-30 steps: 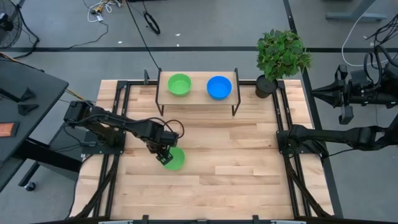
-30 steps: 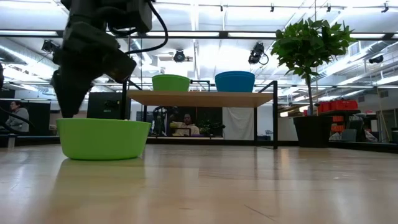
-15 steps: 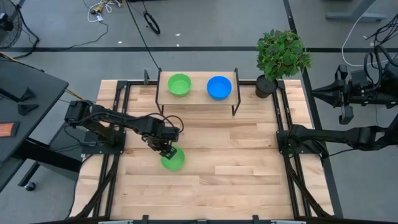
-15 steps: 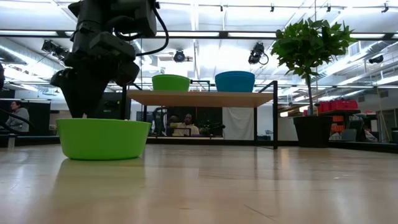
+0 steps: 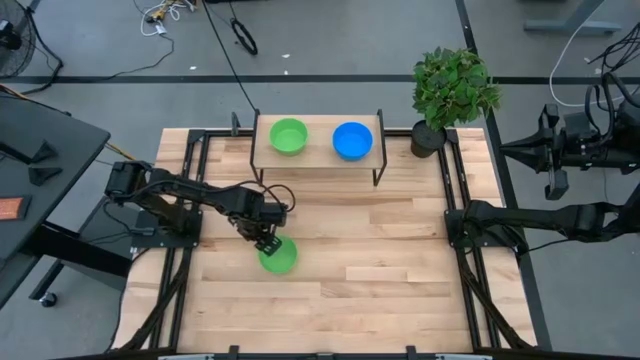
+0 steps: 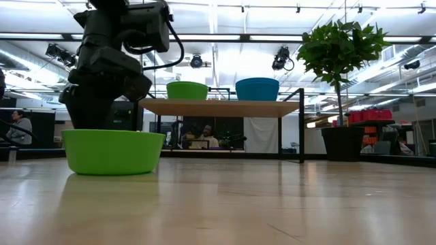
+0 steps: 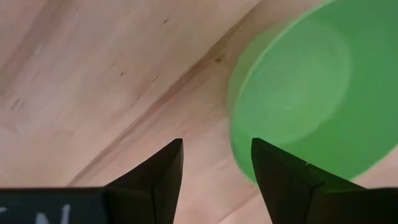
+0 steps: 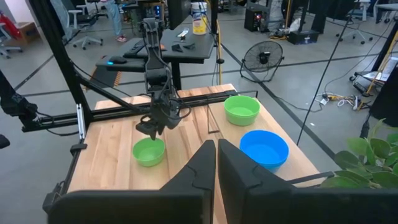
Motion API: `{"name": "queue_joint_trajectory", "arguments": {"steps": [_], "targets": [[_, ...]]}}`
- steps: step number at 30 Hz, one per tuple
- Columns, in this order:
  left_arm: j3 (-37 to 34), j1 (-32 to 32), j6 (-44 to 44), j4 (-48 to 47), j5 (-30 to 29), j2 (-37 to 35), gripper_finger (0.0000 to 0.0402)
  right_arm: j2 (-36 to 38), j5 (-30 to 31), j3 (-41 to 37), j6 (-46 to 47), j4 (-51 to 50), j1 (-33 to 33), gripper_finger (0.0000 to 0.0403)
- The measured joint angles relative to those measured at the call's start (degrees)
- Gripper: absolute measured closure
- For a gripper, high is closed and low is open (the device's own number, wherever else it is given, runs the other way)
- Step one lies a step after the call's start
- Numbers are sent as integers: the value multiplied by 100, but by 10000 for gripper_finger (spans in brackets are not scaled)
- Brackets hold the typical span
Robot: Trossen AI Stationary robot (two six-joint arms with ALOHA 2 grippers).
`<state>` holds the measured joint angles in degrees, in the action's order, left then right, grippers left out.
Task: Pick & Place Mini bowls
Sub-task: Stack the green bowl on the green bowl on the shelf
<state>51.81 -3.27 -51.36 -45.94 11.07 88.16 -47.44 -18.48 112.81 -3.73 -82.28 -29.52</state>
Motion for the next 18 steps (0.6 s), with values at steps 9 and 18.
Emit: {"name": "queue_joint_trajectory", "arguments": {"steps": [9,18], "targets": [[-2,55,1,189,-24,0,207,0,0,0,0,2,2,380],[150,85,101,357,-69,0,207,0,-2,0,2,2,0,380]]}}
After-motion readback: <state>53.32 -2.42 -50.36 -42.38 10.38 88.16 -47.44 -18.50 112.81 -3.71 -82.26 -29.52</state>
